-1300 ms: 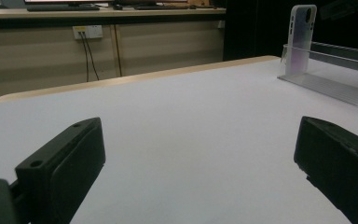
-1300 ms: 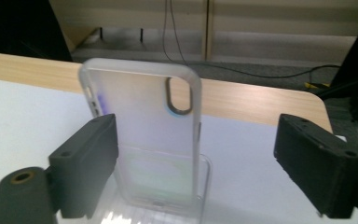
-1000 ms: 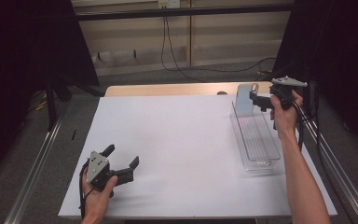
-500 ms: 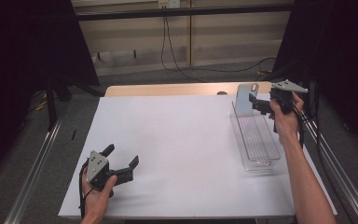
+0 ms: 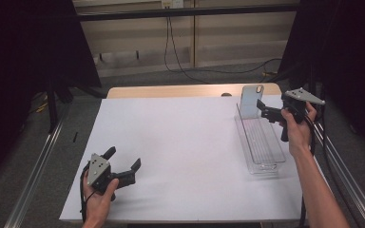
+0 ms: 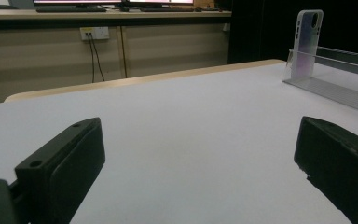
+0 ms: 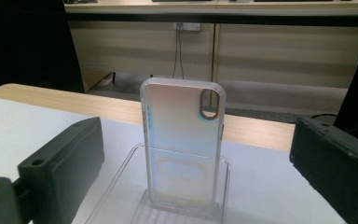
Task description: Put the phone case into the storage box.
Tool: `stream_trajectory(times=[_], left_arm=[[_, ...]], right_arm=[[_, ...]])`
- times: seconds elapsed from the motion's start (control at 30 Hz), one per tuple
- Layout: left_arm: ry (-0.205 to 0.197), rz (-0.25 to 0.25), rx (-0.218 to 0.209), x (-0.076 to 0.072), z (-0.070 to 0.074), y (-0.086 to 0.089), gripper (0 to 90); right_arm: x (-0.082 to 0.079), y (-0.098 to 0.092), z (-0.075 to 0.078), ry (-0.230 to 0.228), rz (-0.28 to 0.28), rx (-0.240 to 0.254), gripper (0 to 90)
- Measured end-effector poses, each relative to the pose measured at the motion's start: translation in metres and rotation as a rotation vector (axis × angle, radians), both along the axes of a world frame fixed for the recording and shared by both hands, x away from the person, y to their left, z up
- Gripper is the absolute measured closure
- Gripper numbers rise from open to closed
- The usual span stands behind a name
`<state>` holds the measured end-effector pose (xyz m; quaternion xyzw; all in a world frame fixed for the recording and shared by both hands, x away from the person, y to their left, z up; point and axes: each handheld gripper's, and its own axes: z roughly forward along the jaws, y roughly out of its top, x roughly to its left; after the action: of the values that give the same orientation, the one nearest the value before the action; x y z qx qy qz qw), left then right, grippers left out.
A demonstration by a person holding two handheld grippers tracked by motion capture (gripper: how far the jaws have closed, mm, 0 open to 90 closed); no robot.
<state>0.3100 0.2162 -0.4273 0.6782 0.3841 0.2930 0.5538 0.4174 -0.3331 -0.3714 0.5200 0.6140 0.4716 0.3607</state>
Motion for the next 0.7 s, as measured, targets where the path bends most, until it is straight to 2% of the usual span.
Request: stream_trajectory(times=[0.13,0.27,0.4,0.53,0.7], left_arm=[[-0.006,-0.002,-0.002,-0.001,0.000,0.001,1.7],[-0.004,0.001,-0.003,0.000,0.000,0.001,1.7],[-0.008,0.002,-0.001,-0.001,0.001,0.001,1.7],[-0.009,0.004,-0.001,-0.001,0.001,0.002,1.7],[-0.007,0.000,-0.012,-0.002,0.001,0.002,1.7]], right_arm=[[-0.007,0.000,0.000,-0.013,-0.001,-0.001,1.5],[-0.017,0.000,0.000,-0.045,0.026,-0.021,0.0],[-0.024,0.001,-0.001,-0.041,0.012,-0.034,0.0],[-0.032,0.004,-0.002,-0.063,0.025,-0.039,0.0],[-0.040,0.005,-0.005,-0.066,0.034,-0.042,0.0]])
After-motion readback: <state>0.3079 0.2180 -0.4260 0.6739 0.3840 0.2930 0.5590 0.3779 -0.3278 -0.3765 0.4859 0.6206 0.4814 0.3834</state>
